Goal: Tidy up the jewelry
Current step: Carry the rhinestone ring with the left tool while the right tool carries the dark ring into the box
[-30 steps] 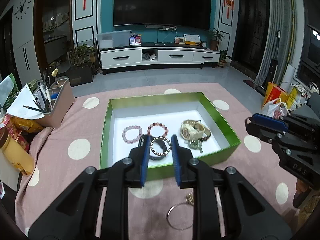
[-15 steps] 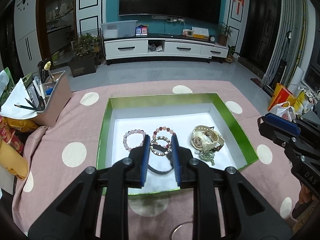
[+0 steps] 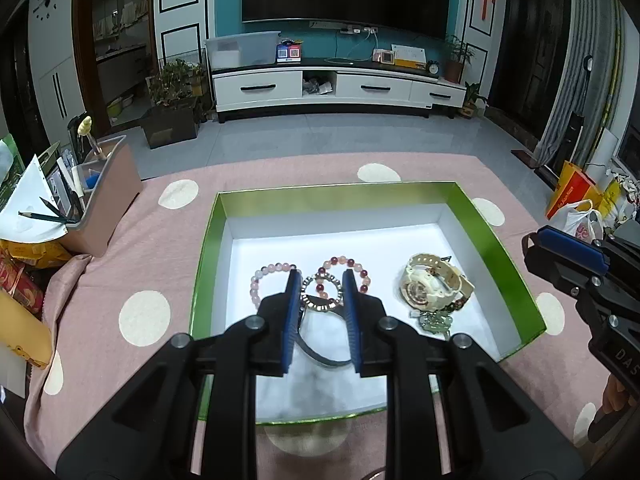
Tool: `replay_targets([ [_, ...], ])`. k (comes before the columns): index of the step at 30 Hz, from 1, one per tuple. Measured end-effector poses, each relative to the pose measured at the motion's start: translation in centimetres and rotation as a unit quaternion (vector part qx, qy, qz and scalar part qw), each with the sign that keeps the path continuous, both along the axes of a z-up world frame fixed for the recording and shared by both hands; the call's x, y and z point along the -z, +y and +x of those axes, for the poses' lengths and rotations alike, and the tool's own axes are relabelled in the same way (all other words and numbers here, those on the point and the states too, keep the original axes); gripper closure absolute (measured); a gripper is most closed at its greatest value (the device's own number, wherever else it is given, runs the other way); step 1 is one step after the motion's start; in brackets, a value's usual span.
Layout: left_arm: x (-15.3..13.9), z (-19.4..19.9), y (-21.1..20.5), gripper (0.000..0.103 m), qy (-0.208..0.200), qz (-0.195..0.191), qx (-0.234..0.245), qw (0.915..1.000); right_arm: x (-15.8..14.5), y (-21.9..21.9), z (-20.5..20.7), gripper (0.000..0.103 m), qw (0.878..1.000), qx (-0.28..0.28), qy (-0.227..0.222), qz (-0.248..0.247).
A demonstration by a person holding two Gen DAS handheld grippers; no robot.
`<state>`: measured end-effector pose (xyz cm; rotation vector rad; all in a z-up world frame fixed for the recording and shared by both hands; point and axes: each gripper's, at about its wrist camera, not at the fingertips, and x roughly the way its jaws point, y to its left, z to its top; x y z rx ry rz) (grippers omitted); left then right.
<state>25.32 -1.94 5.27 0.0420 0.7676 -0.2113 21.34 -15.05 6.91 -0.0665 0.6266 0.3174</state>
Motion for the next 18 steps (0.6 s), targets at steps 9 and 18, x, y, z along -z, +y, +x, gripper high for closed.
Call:
replay_targets([
  [9, 0.8, 1.0, -0.4, 0.082, 0.007, 0.006, -0.004, 0.9999, 0.8, 0.0, 1.2, 0.083, 1.0, 0.003, 0.012, 0.003],
  [18, 1.8, 2.2, 0.0, 0.082, 0.022, 0.01, -0.012, 0.9996, 1.3, 0.2, 2.0, 0.083, 1.0, 0.001, 0.023, 0.009],
])
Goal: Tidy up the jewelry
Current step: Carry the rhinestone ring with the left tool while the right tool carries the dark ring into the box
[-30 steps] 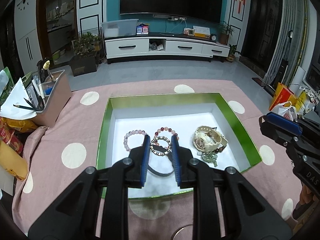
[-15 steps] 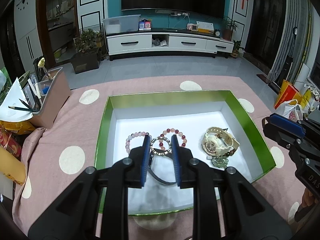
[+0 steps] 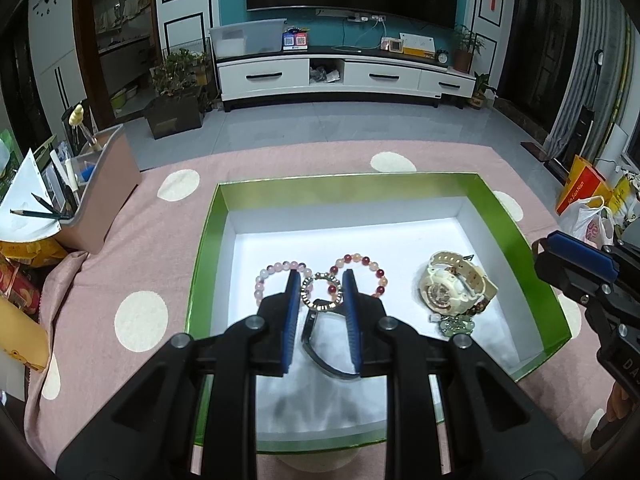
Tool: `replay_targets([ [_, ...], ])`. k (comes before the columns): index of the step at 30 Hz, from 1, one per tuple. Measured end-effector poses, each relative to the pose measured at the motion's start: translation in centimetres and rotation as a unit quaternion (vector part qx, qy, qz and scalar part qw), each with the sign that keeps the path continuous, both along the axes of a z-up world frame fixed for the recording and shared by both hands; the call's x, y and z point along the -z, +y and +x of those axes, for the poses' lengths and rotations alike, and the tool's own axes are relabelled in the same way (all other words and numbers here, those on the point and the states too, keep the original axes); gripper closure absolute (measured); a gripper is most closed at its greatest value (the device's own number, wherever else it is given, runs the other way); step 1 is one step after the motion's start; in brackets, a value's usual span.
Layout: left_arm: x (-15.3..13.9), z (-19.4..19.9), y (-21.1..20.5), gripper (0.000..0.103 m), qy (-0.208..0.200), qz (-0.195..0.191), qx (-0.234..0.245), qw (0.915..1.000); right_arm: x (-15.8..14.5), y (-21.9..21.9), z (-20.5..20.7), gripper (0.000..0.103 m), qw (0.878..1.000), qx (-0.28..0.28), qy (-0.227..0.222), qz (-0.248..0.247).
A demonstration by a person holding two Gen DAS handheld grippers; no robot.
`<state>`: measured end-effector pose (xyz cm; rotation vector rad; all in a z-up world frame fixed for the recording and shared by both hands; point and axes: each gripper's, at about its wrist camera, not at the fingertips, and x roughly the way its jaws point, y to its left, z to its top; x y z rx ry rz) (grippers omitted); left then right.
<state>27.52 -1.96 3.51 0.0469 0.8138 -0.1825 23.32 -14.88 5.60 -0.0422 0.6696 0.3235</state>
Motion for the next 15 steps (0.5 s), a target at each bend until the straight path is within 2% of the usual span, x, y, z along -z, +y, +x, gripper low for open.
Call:
replay_targets([
  [15, 1.9, 1.2, 1.2, 0.082, 0.027, 0.009, -0.023, 0.9993, 1.9, 1.3, 1.0, 0.083, 1.0, -0.013, 0.027, 0.001],
])
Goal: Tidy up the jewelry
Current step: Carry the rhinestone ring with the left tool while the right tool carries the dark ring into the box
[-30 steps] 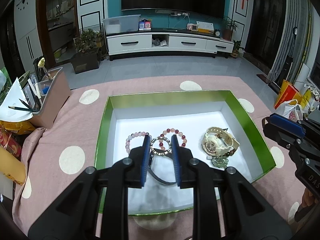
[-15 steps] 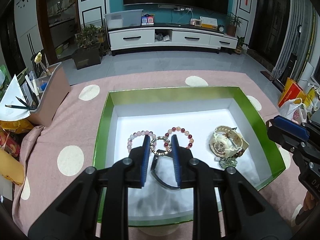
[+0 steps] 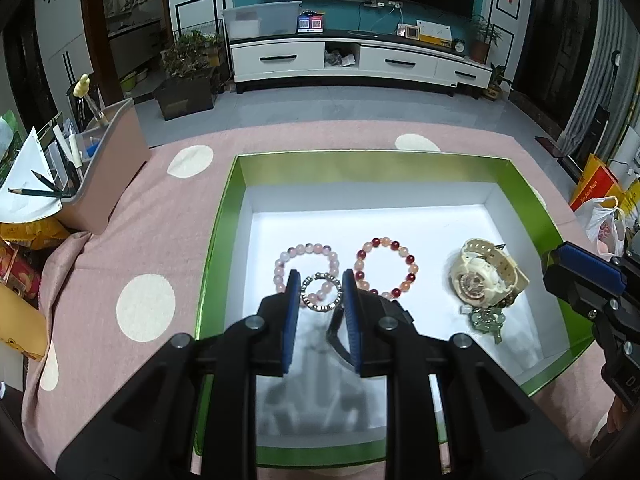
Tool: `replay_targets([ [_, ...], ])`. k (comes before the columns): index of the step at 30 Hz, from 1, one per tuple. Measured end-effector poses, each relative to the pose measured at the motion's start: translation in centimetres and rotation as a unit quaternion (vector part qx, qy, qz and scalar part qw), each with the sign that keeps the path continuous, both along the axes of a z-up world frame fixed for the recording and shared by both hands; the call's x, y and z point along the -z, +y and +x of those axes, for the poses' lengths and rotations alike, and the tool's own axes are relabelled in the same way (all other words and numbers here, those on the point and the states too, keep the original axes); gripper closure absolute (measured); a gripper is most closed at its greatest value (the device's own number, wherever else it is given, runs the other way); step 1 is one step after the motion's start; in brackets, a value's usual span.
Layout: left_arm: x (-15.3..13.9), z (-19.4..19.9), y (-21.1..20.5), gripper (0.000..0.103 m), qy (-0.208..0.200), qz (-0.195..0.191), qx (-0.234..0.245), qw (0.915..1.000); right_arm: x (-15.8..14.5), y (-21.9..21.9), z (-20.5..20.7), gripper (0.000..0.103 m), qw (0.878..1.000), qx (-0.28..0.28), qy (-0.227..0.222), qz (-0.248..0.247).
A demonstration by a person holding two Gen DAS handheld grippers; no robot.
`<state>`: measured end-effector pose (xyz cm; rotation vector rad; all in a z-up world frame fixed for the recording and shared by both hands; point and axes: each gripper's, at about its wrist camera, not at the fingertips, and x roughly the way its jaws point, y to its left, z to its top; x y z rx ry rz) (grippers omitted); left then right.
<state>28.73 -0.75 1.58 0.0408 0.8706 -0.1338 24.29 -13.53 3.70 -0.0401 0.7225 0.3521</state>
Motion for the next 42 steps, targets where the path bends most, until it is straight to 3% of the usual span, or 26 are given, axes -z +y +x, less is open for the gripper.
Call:
replay_targets([
  [42, 1.8, 0.6, 0.6, 0.082, 0.026, 0.028, -0.008, 0.9992, 2.2, 1.6, 1.7, 0.083, 0.999, -0.009, 0.04, -0.013],
])
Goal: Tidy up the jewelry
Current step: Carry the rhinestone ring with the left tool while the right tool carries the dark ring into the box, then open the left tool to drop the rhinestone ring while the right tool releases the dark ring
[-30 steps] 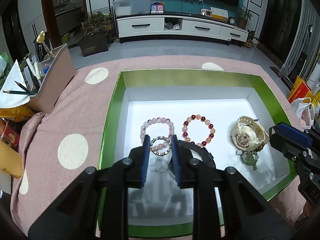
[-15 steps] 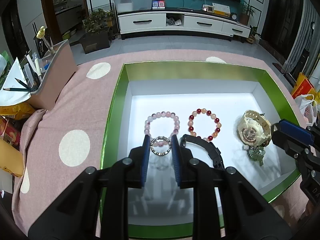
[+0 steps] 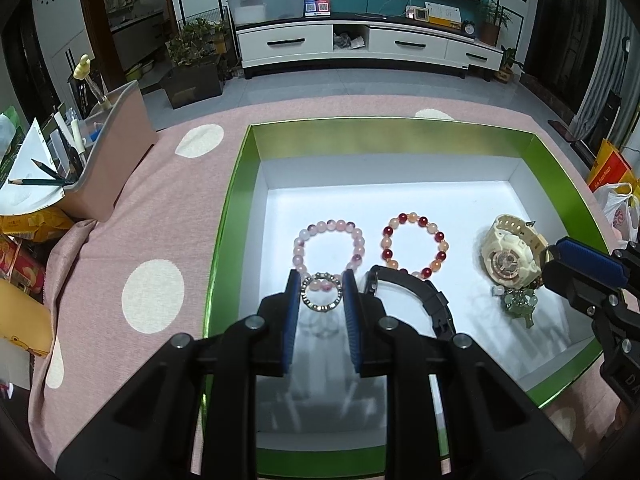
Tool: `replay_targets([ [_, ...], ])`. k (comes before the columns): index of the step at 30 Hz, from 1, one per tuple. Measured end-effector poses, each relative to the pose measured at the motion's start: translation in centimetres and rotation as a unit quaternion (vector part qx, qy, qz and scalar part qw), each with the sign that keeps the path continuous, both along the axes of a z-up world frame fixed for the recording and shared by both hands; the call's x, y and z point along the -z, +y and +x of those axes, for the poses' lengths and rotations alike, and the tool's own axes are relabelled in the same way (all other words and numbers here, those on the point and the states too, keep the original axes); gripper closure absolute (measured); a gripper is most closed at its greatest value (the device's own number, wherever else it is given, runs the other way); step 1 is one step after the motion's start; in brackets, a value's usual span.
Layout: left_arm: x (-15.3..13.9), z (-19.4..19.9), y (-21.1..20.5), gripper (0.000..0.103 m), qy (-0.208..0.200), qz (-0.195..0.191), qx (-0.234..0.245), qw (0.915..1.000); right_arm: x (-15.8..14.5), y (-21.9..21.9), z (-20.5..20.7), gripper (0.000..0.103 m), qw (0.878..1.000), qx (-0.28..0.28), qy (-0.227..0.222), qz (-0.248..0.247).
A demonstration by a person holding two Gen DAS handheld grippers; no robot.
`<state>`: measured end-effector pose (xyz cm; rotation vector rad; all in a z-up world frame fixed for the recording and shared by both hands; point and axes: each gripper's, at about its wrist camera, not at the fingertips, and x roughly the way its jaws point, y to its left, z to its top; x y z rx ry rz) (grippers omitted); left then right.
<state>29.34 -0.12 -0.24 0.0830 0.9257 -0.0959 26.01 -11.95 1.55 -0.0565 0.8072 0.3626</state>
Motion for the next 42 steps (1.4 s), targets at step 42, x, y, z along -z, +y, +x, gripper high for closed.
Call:
replay_targets([
  [42, 0.23, 0.03, 0.12, 0.082, 0.005, 0.014, -0.003, 0.9999, 0.85, -0.02, 0.49, 0.082, 1.0, 0.007, 0.023, -0.001],
])
